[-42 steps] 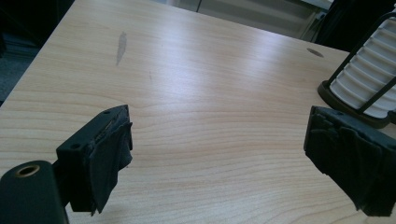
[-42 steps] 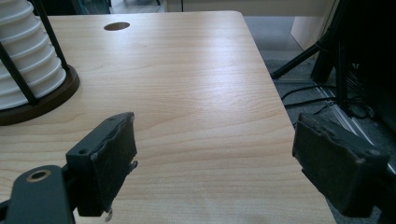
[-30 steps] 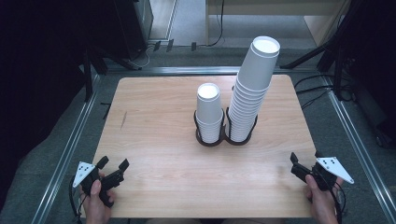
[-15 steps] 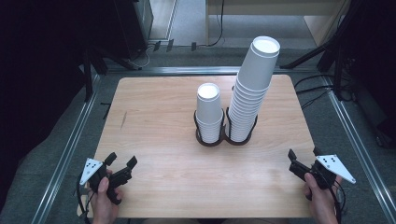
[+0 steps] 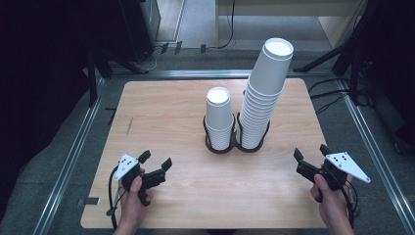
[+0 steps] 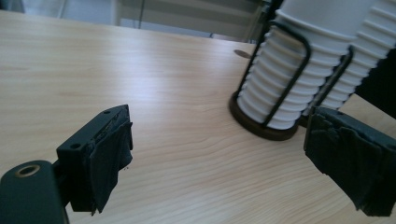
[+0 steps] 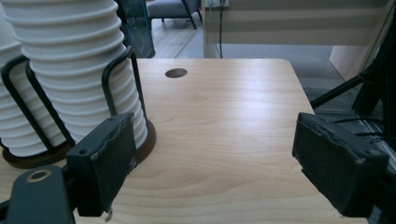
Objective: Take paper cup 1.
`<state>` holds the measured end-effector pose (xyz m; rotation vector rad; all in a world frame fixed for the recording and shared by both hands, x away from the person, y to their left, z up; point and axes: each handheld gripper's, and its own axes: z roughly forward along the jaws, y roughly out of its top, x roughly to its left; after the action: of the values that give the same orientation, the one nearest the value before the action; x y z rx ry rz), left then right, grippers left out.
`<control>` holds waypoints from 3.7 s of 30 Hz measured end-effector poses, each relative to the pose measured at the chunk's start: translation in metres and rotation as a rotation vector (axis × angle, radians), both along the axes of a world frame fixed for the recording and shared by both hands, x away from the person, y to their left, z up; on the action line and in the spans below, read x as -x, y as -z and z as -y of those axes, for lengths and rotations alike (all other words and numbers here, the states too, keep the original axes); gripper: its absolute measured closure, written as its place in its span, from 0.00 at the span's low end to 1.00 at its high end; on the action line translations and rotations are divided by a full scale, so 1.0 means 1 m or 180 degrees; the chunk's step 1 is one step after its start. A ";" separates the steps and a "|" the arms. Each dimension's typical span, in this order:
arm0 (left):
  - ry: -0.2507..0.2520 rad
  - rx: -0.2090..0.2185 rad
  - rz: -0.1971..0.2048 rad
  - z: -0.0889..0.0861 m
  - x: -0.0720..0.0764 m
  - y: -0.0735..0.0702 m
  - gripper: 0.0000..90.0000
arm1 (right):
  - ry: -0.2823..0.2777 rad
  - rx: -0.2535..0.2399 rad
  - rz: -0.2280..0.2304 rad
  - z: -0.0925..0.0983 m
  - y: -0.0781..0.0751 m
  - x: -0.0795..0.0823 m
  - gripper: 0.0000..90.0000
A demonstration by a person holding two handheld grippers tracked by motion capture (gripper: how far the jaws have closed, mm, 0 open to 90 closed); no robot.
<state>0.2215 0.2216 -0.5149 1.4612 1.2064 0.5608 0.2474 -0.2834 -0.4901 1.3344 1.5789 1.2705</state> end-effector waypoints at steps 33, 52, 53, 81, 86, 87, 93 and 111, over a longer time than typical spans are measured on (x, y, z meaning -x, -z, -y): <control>0.0491 -0.0208 0.0320 0.150 -0.032 -0.036 0.09 | -0.0324 -0.0184 0.0142 -0.047 -0.078 -0.026 0.15; 0.0549 -0.0462 0.0386 0.214 -0.052 -0.036 0.00 | -0.0491 -0.0356 0.0242 -0.059 -0.122 -0.043 0.07; 0.0552 -0.0469 0.0390 0.217 -0.052 -0.037 0.00 | -0.0492 -0.0342 0.0257 -0.060 -0.123 -0.044 0.07; 0.0223 -0.0435 0.0571 0.264 -0.089 -0.057 0.00 | -0.0670 -0.0232 0.0400 -0.098 -0.162 -0.075 0.03; 0.0116 -0.0473 0.0587 0.270 -0.093 -0.058 0.00 | -0.0667 -0.0159 0.0403 -0.105 -0.165 -0.081 0.03; 0.0099 -0.0464 0.0573 0.271 -0.094 -0.058 0.00 | -0.0664 -0.0153 0.0400 -0.107 -0.166 -0.082 0.03; 0.0009 -0.0470 0.0557 0.274 -0.101 -0.060 0.00 | -0.0637 -0.0183 0.0406 -0.114 -0.171 -0.089 0.03; -0.0167 -0.0589 0.0536 0.278 -0.108 -0.067 0.06 | -0.0607 -0.0260 0.0422 -0.123 -0.175 -0.101 0.13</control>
<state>0.3291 -0.0561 -0.4482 1.5067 1.0851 0.8332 0.3483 -0.1606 -0.3149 1.1436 1.6053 1.5216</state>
